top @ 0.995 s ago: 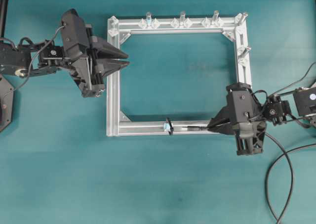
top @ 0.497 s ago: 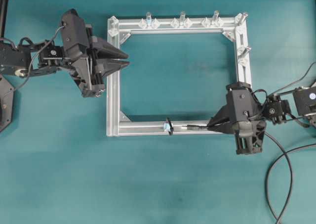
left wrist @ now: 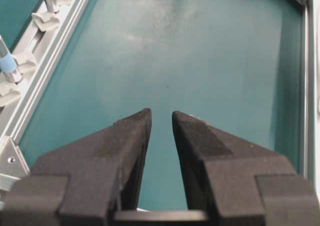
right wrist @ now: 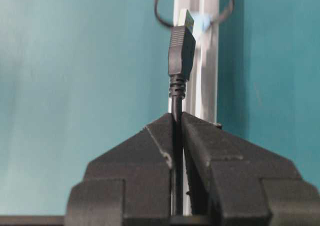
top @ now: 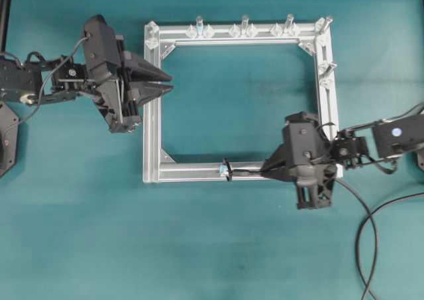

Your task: Insert the wire through the string loop located in the center.

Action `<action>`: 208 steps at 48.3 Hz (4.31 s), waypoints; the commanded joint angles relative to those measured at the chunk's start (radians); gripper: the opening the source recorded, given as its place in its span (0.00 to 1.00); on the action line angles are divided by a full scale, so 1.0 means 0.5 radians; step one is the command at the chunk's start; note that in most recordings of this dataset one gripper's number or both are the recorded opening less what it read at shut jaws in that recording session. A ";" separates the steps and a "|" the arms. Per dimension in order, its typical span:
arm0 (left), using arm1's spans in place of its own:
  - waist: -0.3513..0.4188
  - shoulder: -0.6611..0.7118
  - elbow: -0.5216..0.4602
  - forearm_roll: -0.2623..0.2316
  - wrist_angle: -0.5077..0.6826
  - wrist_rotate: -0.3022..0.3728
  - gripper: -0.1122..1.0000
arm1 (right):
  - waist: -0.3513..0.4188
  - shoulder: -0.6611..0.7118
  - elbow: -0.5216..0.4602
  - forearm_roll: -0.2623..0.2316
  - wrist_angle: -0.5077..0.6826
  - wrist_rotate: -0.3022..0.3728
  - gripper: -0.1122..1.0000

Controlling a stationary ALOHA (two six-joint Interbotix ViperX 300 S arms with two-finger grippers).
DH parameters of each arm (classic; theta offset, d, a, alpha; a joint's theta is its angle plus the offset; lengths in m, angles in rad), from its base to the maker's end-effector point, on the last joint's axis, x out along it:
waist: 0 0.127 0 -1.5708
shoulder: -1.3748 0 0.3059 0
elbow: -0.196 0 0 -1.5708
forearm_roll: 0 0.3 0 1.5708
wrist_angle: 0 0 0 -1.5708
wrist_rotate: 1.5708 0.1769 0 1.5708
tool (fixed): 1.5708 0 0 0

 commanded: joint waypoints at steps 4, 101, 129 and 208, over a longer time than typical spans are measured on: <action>-0.028 -0.037 -0.018 0.006 -0.006 -0.006 0.35 | -0.018 0.071 -0.141 -0.006 -0.037 -0.003 0.16; -0.433 -0.012 -0.417 0.006 0.976 -0.006 0.89 | -0.055 0.212 -0.301 -0.009 -0.025 -0.006 0.16; -0.595 0.411 -0.816 0.006 0.976 -0.015 0.89 | -0.055 0.212 -0.301 -0.006 -0.028 -0.003 0.16; -0.549 0.611 -0.709 0.009 0.724 -0.009 0.25 | -0.055 0.227 -0.362 -0.009 -0.037 -0.006 0.16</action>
